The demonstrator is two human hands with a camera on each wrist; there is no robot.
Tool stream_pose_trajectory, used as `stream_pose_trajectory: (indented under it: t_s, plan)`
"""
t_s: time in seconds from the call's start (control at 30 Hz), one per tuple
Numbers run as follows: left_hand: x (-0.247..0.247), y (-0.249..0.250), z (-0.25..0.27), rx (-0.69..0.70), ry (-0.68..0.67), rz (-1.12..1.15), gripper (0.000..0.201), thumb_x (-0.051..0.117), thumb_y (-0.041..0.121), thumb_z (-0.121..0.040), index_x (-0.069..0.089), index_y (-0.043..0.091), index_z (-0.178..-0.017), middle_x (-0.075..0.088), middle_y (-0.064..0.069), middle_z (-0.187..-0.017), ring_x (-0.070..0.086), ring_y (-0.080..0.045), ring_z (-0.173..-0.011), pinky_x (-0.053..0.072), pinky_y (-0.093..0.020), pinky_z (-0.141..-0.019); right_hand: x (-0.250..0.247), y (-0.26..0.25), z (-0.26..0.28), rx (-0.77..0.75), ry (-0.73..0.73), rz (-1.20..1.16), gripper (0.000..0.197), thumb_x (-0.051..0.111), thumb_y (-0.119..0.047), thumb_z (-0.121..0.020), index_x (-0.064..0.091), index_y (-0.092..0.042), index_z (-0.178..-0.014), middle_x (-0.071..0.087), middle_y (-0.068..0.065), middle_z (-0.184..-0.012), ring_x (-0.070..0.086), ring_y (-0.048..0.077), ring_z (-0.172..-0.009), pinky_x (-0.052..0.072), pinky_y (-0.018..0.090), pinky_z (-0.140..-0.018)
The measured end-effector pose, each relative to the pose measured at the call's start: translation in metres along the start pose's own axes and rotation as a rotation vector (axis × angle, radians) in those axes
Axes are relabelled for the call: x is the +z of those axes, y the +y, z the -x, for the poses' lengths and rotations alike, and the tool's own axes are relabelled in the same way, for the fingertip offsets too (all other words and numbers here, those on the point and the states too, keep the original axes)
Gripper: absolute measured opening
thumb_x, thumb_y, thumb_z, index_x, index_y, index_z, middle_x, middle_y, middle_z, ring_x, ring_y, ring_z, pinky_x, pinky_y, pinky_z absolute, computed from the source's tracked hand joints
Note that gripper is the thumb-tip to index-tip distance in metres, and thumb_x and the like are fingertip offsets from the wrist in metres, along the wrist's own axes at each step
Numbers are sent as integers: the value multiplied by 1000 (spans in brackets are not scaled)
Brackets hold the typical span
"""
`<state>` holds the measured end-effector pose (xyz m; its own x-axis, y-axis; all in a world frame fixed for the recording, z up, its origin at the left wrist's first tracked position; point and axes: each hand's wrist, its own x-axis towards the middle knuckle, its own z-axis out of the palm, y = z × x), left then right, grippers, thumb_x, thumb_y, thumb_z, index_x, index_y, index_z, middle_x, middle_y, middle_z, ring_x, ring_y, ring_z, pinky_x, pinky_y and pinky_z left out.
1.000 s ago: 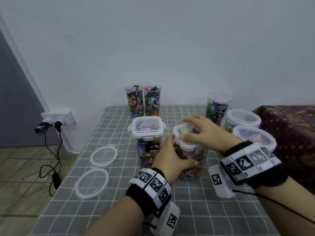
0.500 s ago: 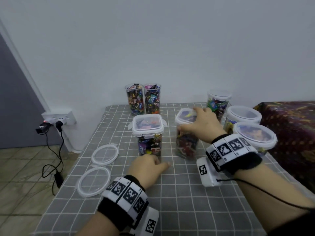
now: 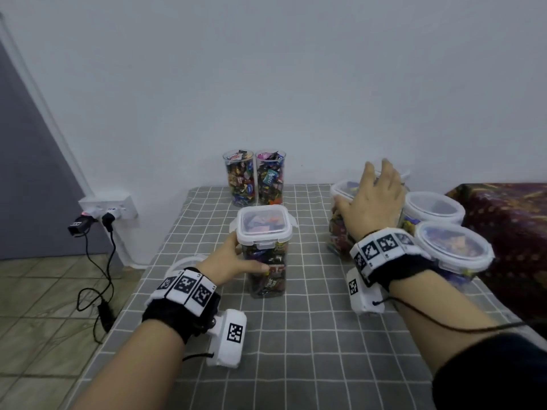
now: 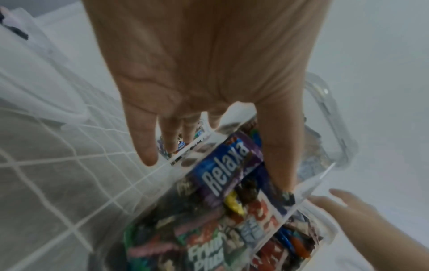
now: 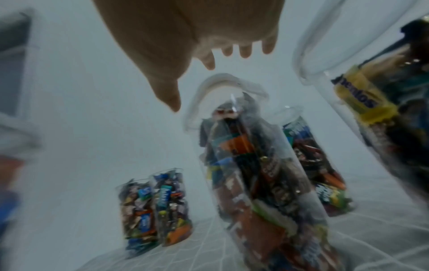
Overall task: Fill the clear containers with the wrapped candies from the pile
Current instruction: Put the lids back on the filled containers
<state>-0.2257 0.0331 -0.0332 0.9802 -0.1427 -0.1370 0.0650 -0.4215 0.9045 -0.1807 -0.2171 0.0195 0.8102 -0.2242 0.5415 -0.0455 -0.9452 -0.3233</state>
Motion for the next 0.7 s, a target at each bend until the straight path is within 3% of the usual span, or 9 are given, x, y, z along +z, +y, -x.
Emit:
stream_pose_trajectory:
  t_s: [0.1,0.2,0.27,0.4,0.57,0.7]
  plan:
    - [4,-5,-8,64,-14,85,109,87,35,-39,40,20,-136,61,-1,-125,56,-18,-117,43,-46,-103,-4,-10,15,-217,190,-211,49,59,-20,-78,54,5,-120,49,27,-128,48,44,-116,40,49,-96]
    - [8,-7,-8,106,-3,140,101,87,30,-41,44,23,-133,64,-1,-120,59,-18,-113,47,-46,-98,-6,-24,37,-293,93,-399,38,45,-21,-83,62,3,-108,60,20,-111,56,34,-103,40,35,-90]
    - [13,-5,-5,134,27,138,99,87,28,-42,45,21,-132,65,0,-119,60,-17,-111,49,-42,-96,-8,-32,51,-262,-12,-462,33,45,-19,-90,63,0,-111,63,15,-110,57,30,-103,36,30,-88]
    - [28,1,1,162,83,147,87,82,18,-48,49,17,-128,66,0,-114,62,-13,-106,52,-28,-89,-9,-47,70,-169,-213,-551,30,46,-20,-96,61,-6,-119,63,9,-115,55,22,-107,38,30,-89]
    - [41,5,-3,137,91,122,93,86,24,-45,47,20,-129,65,2,-114,61,-14,-107,49,-38,-96,-10,-49,74,-16,-262,-689,28,44,-21,-97,65,-15,-114,68,3,-106,58,17,-96,39,26,-77]
    - [44,4,-5,151,67,109,97,84,33,-40,47,21,-129,66,3,-113,62,-13,-106,50,-41,-96,-14,-47,78,36,-259,-723,29,44,-23,-97,66,-20,-116,69,0,-106,59,16,-97,45,31,-85]
